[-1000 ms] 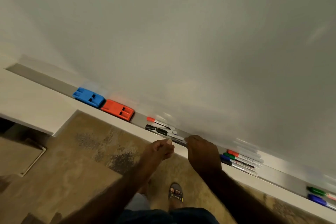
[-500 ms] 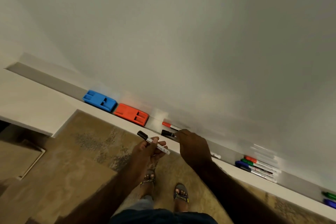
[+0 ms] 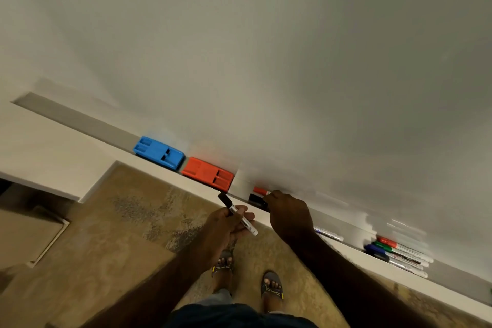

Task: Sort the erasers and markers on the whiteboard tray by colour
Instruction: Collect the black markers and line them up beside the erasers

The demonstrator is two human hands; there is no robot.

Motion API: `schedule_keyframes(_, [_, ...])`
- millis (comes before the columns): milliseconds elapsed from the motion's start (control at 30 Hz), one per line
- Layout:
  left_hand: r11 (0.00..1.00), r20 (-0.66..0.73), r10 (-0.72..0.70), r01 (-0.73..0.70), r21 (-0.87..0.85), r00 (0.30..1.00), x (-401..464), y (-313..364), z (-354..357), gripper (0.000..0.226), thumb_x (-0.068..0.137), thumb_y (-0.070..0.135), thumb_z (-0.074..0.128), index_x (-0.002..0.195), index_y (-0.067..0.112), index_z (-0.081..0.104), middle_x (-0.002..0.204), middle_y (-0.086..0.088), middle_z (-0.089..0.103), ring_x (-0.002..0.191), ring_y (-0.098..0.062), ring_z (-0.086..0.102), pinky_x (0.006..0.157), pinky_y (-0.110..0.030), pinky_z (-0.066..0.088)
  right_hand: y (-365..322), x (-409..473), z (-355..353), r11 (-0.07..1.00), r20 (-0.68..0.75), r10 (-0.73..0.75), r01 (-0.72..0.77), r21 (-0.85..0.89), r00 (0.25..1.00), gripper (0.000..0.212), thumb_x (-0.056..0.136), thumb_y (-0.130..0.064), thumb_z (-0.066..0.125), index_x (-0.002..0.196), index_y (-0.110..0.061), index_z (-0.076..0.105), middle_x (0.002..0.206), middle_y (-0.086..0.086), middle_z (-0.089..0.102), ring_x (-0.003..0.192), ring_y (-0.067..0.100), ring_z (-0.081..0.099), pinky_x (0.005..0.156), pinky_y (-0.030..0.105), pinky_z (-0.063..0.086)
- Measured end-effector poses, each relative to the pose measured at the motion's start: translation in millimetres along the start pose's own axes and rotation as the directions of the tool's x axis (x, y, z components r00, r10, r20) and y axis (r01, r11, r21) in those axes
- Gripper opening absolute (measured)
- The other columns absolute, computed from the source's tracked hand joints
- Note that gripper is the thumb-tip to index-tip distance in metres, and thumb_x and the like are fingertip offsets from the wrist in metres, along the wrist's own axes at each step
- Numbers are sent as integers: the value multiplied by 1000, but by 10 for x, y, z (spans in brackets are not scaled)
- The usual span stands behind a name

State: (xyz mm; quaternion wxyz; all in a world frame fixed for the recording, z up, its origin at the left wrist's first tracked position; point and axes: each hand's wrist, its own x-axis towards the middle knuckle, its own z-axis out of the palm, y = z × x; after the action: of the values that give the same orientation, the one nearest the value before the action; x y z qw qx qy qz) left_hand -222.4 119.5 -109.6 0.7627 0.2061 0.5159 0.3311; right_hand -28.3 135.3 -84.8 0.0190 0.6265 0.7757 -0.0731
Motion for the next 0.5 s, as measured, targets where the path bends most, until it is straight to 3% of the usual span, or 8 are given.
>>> schedule_keyframes(167, [1000,35,-10,11,-14,999,-4,43,28,27,101,14,58,123,-1,63,119,-20,74,114,-35,70,101,-50,54,-88,-101,-52,982,-89,93,-77,170,992,18,83,-19,74,101,-22,74,95,-4,73,74,17,69,56,29,49])
schedule_keyframes(333, [1000,137,11,-15,24,990,-73,64,161,27,102,14,56,124,1,65,123,-19,72,114,-31,70,88,-35,60,-170,-266,-99,930,-218,160,-73,360,963,16,87,-33,68,100,-28,75,94,-9,74,85,13,66,68,32,54])
schedule_keyframes(500, [998,218,-5,18,-61,976,-132,3,292,33,101,17,53,128,-1,61,125,-22,70,114,-35,69,87,-37,59,-215,-387,-87,913,-247,135,-23,408,960,19,93,-35,57,95,-23,72,93,-5,71,86,14,61,76,30,51])
